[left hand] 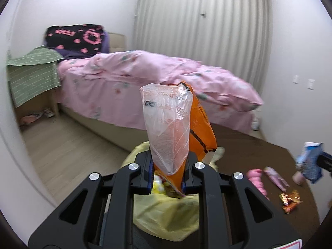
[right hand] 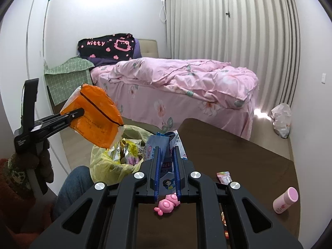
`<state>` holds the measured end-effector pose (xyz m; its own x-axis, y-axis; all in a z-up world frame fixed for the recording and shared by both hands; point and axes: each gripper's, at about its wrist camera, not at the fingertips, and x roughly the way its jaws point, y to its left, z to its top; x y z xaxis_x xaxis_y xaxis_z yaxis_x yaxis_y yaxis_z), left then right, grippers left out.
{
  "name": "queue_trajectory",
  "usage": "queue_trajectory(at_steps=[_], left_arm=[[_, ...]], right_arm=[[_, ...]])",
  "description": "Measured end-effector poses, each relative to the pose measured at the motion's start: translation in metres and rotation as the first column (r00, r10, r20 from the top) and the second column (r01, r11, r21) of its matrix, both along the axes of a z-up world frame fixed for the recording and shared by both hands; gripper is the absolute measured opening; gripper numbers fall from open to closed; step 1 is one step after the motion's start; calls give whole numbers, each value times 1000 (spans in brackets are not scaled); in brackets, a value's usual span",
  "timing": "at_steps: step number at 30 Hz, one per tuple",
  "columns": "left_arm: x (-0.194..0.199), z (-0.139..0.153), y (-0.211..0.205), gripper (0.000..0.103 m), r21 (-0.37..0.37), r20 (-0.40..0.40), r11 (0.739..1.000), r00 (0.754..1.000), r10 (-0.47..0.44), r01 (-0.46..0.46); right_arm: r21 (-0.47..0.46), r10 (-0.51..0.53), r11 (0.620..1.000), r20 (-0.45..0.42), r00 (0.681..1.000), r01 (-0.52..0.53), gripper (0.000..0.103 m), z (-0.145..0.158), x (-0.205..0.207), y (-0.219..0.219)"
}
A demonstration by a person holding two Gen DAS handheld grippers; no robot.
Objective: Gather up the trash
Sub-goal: 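Carry the orange bag and packet over the yellow bag and release both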
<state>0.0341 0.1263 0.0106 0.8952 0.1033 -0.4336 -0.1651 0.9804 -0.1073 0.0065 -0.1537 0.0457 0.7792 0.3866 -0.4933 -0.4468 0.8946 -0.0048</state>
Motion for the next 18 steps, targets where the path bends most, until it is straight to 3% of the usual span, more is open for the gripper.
queue_trajectory(at_steps=[3, 5, 11, 13, 16, 18], left_arm=[[13, -14, 3, 17, 78, -14, 994, 997, 77, -76], [26, -25, 6, 17, 84, -31, 993, 996, 83, -80], [86, -69, 2, 17, 26, -128, 998, 990, -55, 59], [104, -87, -8, 18, 22, -206, 994, 973, -102, 109], [120, -117, -19, 18, 52, -355, 985, 925, -134, 163], [119, -135, -19, 17, -9, -432, 984, 886, -167, 181]], right_arm=[[-16, 14, 1000, -10, 1000, -14, 12, -6, 16, 4], [-16, 27, 999, -24, 999, -27, 12, -10, 30, 7], [6, 76, 997, -81, 994, -76, 12, -18, 88, 21], [16, 95, 995, -105, 990, -94, 12, -20, 108, 27], [22, 146, 989, -159, 976, -145, 12, -28, 136, 42], [13, 184, 983, -197, 963, -185, 12, -37, 156, 59]])
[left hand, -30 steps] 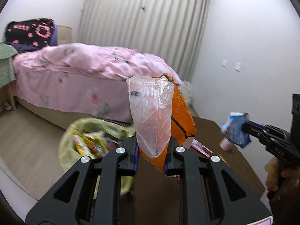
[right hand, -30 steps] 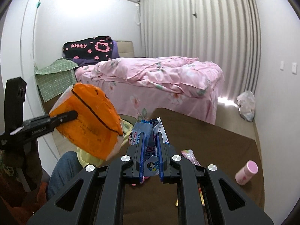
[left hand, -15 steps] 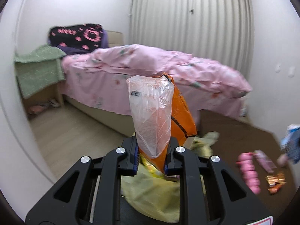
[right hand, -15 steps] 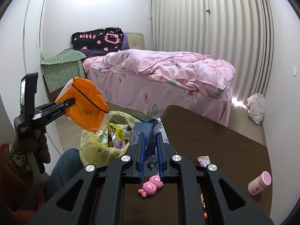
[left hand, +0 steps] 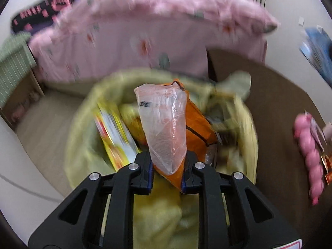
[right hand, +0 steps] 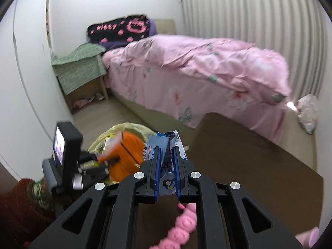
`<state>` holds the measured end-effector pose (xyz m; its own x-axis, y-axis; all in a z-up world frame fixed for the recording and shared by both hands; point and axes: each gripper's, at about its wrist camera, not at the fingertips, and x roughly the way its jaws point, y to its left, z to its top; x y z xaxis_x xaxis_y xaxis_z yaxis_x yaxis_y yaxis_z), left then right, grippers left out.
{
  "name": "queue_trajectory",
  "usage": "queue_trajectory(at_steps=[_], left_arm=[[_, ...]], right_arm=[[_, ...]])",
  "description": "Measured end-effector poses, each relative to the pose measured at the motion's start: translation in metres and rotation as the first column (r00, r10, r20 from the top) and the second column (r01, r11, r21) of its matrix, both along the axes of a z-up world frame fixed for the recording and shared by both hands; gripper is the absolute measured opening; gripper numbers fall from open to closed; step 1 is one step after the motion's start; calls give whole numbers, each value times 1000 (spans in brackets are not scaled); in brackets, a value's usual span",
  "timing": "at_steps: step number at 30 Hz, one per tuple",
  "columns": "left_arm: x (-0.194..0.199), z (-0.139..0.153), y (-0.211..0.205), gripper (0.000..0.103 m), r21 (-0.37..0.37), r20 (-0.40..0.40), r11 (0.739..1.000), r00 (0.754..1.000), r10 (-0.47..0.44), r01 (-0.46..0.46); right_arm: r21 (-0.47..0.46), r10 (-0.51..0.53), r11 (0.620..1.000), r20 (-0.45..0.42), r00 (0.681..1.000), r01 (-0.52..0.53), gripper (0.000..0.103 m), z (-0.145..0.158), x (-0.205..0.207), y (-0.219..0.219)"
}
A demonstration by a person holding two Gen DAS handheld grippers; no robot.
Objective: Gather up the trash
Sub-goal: 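Carry the orange bag and packet over the yellow bag and release both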
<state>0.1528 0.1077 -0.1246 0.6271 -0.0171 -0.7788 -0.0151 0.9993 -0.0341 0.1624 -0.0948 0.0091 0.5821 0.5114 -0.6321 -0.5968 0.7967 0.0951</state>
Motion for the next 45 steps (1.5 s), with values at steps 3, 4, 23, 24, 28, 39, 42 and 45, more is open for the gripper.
queue_trajectory(at_steps=[3, 4, 23, 24, 28, 39, 42, 45], left_arm=[[-13, -8, 13, 15, -47, -16, 998, 999, 38, -39], [-15, -7, 17, 15, -76, -13, 996, 999, 52, -53], [-24, 5, 52, 18, -155, 21, 975, 987, 162, -157], [-25, 5, 52, 18, -161, 19, 974, 987, 162, -157], [-28, 9, 55, 21, -194, 15, 967, 985, 174, -168], [-50, 43, 71, 54, -246, 119, 937, 952, 281, -246], [-56, 52, 78, 56, -259, 145, 925, 935, 322, -279], [-63, 60, 84, 60, -277, 164, 913, 921, 353, -301]], right_arm=[[-33, 62, 997, -39, 997, -63, 12, -16, 26, 32], [-36, 90, 995, -68, 994, -93, 12, -24, 35, 46], [-144, 165, 960, -404, 900, -240, 12, -119, 75, 127], [-147, 165, 960, -393, 905, -239, 12, -117, 72, 125], [-148, 167, 961, -363, 917, -234, 13, -110, 60, 117], [-122, 180, 965, -331, 926, -231, 39, -95, 38, 103], [-123, 184, 965, -299, 936, -230, 44, -86, 30, 98], [-91, 184, 973, -262, 947, -214, 48, -70, 23, 85]])
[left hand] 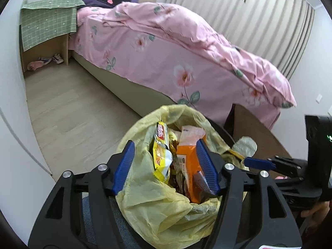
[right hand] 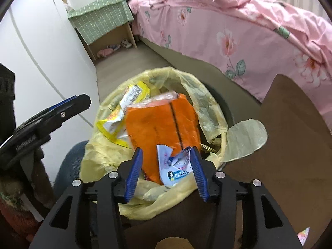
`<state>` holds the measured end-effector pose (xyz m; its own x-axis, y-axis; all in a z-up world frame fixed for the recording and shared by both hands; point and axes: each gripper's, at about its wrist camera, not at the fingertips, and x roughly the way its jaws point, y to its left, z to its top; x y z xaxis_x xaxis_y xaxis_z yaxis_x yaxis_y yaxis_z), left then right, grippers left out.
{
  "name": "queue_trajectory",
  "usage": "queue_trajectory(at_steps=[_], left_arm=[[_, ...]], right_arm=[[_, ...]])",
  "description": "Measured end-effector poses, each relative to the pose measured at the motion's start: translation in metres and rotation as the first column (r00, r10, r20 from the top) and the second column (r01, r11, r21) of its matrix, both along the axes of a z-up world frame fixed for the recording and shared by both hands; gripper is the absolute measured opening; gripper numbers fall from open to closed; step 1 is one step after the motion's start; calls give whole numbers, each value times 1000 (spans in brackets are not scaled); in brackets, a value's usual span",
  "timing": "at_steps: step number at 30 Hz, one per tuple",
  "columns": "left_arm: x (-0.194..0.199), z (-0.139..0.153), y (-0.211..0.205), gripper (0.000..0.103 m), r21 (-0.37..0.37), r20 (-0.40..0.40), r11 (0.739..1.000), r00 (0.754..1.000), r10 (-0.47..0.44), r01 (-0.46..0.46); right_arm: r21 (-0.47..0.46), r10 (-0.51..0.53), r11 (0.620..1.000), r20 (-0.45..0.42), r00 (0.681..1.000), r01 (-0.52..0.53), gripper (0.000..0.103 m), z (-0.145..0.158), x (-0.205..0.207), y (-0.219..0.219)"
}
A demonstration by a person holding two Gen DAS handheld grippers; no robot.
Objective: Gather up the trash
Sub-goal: 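Carry the orange bag and packet over the yellow bag and release both, then move the left gripper to the red-gold wrapper and grasp it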
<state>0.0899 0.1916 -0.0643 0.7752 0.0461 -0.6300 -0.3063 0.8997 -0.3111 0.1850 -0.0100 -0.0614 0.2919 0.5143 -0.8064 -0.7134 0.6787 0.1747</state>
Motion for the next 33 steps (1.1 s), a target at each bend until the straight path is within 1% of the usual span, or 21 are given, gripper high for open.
queue_trajectory(at_steps=[2, 4, 6, 8, 9, 11, 12, 14, 16, 17, 19, 20, 21, 22, 23, 25, 26, 27, 30, 31, 33], left_arm=[[-4, 5, -1, 61, -2, 8, 1000, 1000, -9, 9], [-7, 10, -7, 61, 2, 17, 999, 999, -33, 33], [-9, 15, -19, 61, 7, 29, 997, 997, -75, 74], [-12, 19, -33, 61, 13, 38, 993, 992, -119, 118], [-13, 22, -43, 61, 19, 42, 989, 988, -149, 148], [-14, 27, -63, 61, 32, 47, 976, 975, -216, 215], [-16, 29, -76, 61, 42, 51, 967, 966, -253, 251], [-19, 34, -99, 62, 59, 57, 946, 945, -321, 318], [-23, 37, -123, 62, 71, 61, 918, 916, -395, 391], [-25, 39, -136, 62, 78, 60, 900, 899, -433, 429], [-31, 42, -163, 62, 92, 51, 856, 856, -514, 508], [-33, 42, -171, 62, 95, 49, 839, 840, -541, 535], [-35, 42, -183, 62, 96, 44, 816, 816, -576, 570], [-37, 42, -191, 62, 95, 40, 799, 799, -600, 594], [-38, 41, -201, 62, 93, 34, 778, 778, -627, 622], [-36, 37, -217, 62, 81, 11, 743, 744, -668, 665], [-33, 34, -225, 62, 64, -5, 723, 725, -689, 688], [-27, 29, -231, 62, 37, -26, 708, 709, -705, 706], [-5, 15, -245, 62, -50, -69, 675, 672, -738, 736], [2, 10, -249, 62, -54, -79, 669, 665, -743, 741], [20, -5, -263, 62, -35, -121, 659, 652, -749, 751]], right_arm=[[44, -33, 999, 29, 999, 32, 49, 13, -5, -16], [93, -90, 992, 66, 994, 83, 52, 28, -14, -42], [130, -136, 984, 113, 984, 121, 55, 41, -26, -66], [135, -160, 981, 168, 973, 138, 56, 49, -43, -92], [115, -186, 980, 208, 960, 165, 57, 52, -57, -111], [91, -223, 974, 247, 943, 207, 57, 54, -74, -134], [85, -270, 963, 274, 923, 256, 57, 55, -87, -156], [87, -334, 942, 301, 893, 323, 57, 55, -103, -185], [87, -411, 910, 319, 854, 405, 57, 54, -122, -220], [95, -452, 890, 311, 836, 446, 57, 52, -130, -238], [117, -508, 860, 276, 816, 496, 57, 44, -136, -262], [128, -532, 846, 257, 807, 517, 57, 39, -142, -275], [129, -545, 838, 251, 800, 530, 57, 35, -148, -284], [124, -556, 830, 253, 792, 543, 57, 31, -151, -288], [119, -569, 820, 262, 779, 559, 57, 27, -156, -294], [117, -611, 788, 279, 741, 605, 57, 17, -169, -310], [125, -633, 770, 273, 724, 626, 57, 12, -175, -318], [133, -648, 758, 264, 714, 639, 57, 8, -178, -326], [164, -691, 722, 223, 688, 672, 57, -6, -188, -345], [159, -696, 717, 219, 684, 679, 57, -9, -191, -348], [133, -696, 715, 228, 681, 686, 57, -16, -196, -352]])
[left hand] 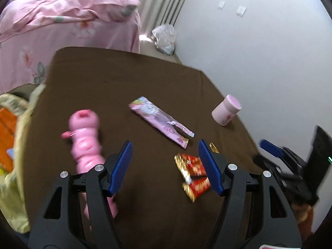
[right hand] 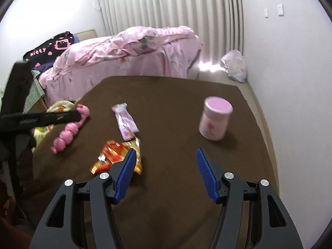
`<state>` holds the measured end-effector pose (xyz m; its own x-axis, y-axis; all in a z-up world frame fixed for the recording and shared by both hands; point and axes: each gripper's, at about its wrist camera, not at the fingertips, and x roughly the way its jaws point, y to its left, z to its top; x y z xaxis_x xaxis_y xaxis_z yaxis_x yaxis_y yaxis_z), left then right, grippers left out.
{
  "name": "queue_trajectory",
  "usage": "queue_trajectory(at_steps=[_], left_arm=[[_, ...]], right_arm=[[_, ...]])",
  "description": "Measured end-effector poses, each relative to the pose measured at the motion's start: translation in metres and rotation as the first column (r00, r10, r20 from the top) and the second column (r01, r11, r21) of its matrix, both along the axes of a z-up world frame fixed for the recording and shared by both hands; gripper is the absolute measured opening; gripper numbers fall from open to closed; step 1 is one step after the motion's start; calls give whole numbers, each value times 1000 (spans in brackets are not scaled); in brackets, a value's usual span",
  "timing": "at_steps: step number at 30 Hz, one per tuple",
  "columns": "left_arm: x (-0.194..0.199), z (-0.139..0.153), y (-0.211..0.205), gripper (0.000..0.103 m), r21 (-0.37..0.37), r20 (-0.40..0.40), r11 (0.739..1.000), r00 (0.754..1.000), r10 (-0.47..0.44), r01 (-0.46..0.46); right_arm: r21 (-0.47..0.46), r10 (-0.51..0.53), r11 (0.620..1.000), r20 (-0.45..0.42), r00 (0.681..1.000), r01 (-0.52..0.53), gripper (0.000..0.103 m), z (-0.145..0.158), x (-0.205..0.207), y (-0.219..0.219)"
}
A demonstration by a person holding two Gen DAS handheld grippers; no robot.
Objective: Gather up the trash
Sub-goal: 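Move the left gripper to the red-gold wrapper and grasp it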
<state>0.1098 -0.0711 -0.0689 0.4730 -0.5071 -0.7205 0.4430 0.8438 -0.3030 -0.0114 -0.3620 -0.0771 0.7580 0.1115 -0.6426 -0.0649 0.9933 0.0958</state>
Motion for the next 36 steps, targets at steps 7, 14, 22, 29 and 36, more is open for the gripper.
queue_trajectory(at_steps=[7, 14, 22, 29, 36], left_arm=[[70, -33, -29, 62, 108, -97, 987, 986, 133, -122], [87, -42, -75, 52, 262, -29, 964, 999, -44, 51], [54, -41, -58, 46, 379, 16, 914, 987, -163, 144], [20, -36, -36, 46, 324, 3, 940, 994, -113, 106], [16, -30, -30, 46, 270, -18, 960, 997, -77, 79]], right_arm=[[-28, 37, 999, -34, 999, -38, 57, -20, -20, -5], [-56, 143, 988, -63, 988, -146, 57, -32, -13, 22], [-44, 269, 962, -29, 963, -270, 57, -21, -4, 48], [-155, 171, 971, -77, 982, -181, 57, -31, 16, 50], [-89, 83, 992, -62, 995, -88, 57, -21, 14, 18]])
